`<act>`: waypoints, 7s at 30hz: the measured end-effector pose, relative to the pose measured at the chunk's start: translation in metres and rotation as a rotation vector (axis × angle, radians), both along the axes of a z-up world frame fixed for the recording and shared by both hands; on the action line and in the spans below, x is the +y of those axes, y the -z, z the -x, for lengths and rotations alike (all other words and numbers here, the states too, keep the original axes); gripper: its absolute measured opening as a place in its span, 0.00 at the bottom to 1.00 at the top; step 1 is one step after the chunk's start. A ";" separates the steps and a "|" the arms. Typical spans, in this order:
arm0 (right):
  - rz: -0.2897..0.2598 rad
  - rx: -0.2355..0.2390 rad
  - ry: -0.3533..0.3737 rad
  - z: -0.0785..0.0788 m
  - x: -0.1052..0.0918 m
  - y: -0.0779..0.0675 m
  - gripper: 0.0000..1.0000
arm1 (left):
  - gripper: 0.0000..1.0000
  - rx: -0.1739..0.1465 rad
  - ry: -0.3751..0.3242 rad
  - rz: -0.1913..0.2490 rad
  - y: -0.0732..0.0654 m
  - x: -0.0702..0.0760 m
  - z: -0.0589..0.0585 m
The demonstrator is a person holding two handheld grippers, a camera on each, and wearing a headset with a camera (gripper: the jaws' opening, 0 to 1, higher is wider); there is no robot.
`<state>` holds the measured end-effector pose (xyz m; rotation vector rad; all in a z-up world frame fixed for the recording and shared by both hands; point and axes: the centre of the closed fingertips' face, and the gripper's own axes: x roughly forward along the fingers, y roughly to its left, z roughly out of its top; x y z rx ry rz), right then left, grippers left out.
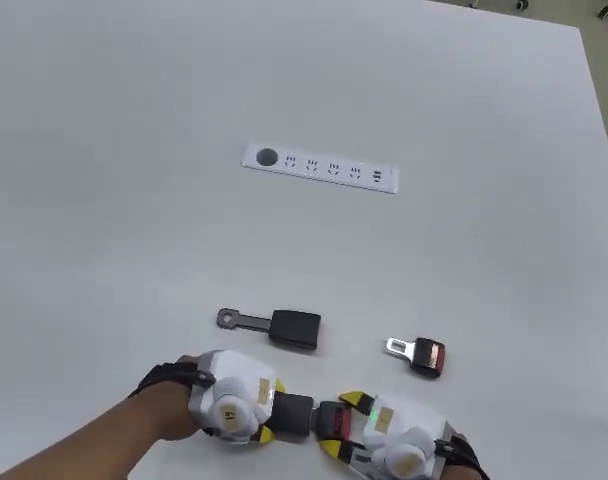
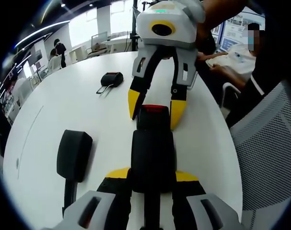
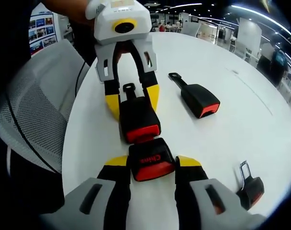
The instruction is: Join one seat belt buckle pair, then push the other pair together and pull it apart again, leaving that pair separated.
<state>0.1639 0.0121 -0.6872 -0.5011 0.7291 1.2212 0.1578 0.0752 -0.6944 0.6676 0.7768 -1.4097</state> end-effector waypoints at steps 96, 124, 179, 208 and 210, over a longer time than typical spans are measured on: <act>-0.134 -0.106 0.144 -0.031 -0.010 -0.051 0.70 | 0.83 0.016 -0.141 0.073 -0.061 0.007 -0.020; -0.103 -0.129 0.175 -0.095 -0.077 -0.083 0.70 | 0.80 -0.046 -0.201 0.129 -0.085 0.010 -0.095; 0.015 -0.005 0.025 -0.117 -0.126 0.003 0.36 | 0.41 -0.022 -0.106 0.118 -0.005 0.009 -0.124; 0.145 0.007 -0.107 -0.116 -0.125 0.006 0.34 | 0.34 -0.022 -0.050 0.074 -0.010 0.010 -0.121; 0.148 0.008 -0.109 -0.116 -0.125 0.006 0.34 | 0.34 -0.021 -0.050 0.072 -0.008 0.011 -0.121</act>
